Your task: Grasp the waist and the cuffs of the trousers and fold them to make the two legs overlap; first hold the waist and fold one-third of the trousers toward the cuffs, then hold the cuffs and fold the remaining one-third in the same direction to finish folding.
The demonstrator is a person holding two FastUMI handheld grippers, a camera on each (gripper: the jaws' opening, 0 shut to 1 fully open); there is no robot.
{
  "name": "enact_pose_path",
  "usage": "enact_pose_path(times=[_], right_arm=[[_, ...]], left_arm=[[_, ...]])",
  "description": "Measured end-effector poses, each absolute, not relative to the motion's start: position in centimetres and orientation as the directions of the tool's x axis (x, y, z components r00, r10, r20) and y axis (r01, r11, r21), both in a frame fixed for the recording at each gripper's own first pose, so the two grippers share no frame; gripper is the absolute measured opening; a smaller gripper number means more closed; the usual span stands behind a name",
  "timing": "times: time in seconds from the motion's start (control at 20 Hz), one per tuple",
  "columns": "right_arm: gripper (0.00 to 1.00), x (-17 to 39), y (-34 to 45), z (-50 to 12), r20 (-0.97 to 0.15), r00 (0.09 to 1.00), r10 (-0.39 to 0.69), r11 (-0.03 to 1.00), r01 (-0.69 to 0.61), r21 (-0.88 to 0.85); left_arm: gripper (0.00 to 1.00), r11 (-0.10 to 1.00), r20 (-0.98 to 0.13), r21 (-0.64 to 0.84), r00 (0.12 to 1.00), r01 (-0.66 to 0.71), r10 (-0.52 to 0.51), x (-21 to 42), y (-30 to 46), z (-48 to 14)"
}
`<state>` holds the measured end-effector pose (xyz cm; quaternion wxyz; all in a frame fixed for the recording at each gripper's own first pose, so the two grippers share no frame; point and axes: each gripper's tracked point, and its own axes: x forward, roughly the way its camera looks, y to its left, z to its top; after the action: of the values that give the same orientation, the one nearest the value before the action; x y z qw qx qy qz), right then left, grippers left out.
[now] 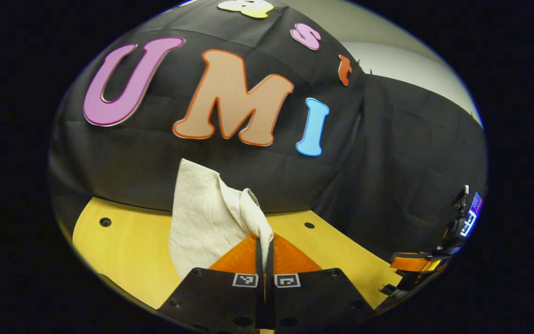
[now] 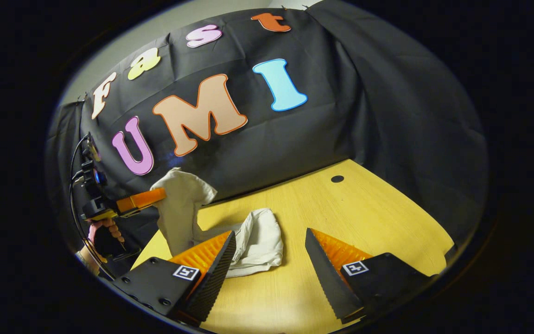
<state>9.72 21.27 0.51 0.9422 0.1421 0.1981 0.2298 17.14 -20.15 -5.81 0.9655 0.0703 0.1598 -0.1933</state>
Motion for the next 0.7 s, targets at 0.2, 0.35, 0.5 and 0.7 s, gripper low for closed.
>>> enact_pose_path(times=[0.2,0.35,0.5,0.7], right_arm=[[0.96,10.0,19.4,0.3,-0.308,0.822,0.478,0.861,-0.370,0.349],[0.96,9.8,18.4,0.1,-0.314,0.821,0.476,0.863,-0.367,0.348],[0.96,9.7,18.1,0.3,-0.313,0.821,0.477,0.862,-0.368,0.349],[0.96,9.2,18.5,0.2,-0.315,0.813,0.490,0.855,-0.379,0.353]], left_arm=[[0.03,0.891,-0.428,0.088,0.824,0.446,-0.371,17.4,-24.7,-12.0],[0.28,0.842,-0.461,-0.052,0.735,0.537,-0.497,14.4,-29.2,-16.7],[0.84,0.844,-0.521,-0.065,0.704,0.532,-0.483,12.6,-29.7,-19.6],[0.88,0.871,-0.536,-0.032,0.727,0.491,-0.430,10.9,-27.5,-19.0]])
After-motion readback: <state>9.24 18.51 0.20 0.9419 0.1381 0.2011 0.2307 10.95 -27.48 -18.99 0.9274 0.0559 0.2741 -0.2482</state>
